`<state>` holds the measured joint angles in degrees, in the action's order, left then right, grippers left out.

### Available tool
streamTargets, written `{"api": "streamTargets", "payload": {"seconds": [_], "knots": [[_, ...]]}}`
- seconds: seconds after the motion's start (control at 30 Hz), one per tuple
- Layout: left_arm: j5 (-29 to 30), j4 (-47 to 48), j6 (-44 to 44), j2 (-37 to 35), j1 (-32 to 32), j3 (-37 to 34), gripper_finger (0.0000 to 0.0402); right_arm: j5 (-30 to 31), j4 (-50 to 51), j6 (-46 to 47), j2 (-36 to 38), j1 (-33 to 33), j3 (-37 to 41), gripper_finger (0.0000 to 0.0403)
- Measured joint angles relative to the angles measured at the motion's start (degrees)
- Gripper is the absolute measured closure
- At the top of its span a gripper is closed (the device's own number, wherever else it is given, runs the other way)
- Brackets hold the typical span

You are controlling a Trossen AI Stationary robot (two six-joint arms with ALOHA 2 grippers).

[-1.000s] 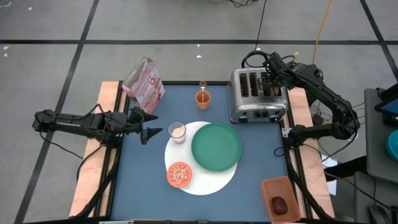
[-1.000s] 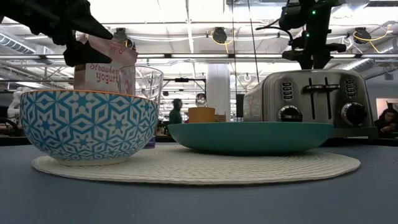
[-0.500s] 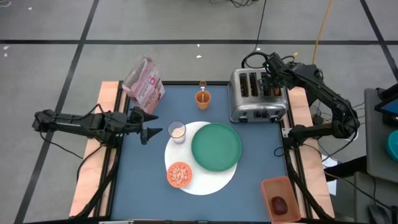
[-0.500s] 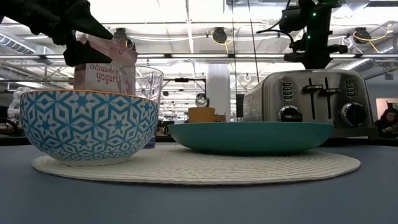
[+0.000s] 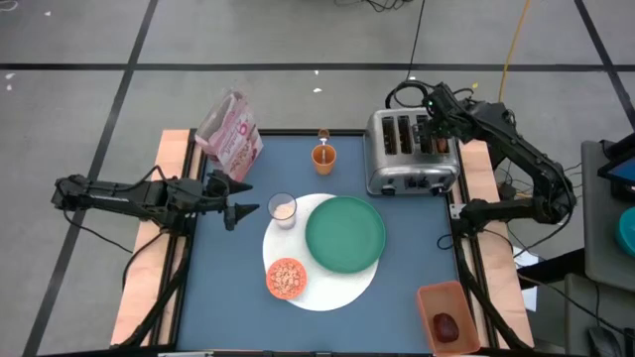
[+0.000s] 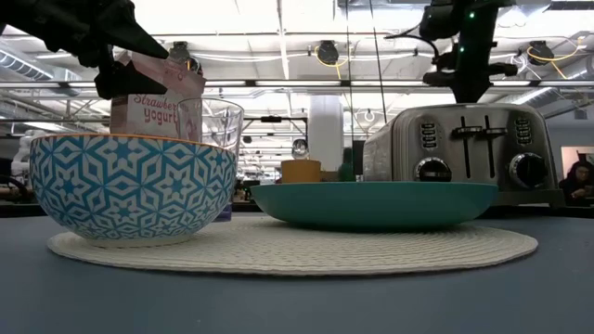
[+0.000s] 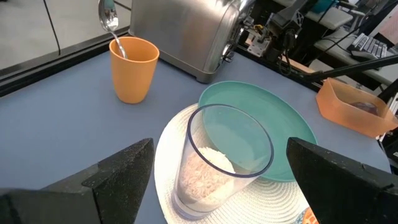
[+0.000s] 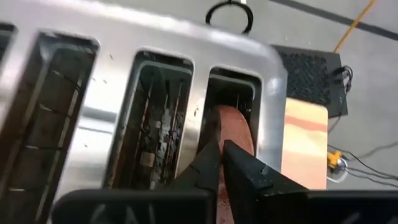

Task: Arrange a breakfast setting
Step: Put the toasted bagel on the green plate

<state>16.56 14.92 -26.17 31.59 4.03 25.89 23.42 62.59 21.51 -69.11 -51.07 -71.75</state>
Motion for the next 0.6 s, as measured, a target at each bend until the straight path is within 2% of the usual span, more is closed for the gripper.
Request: {"api": "streamTargets", "payload": {"seconds": [0.4,0.6], "knots": [[0.0,0.0,0.0,0.0,0.0,0.0,0.0032,-2.9,2.5,-1.0,10.5,3.1,-0.1,0.0401],[0.0,0.0,0.0,0.0,0.0,0.0,0.0032,-2.6,3.4,2.7,14.6,3.7,-0.1,0.0399]]}}
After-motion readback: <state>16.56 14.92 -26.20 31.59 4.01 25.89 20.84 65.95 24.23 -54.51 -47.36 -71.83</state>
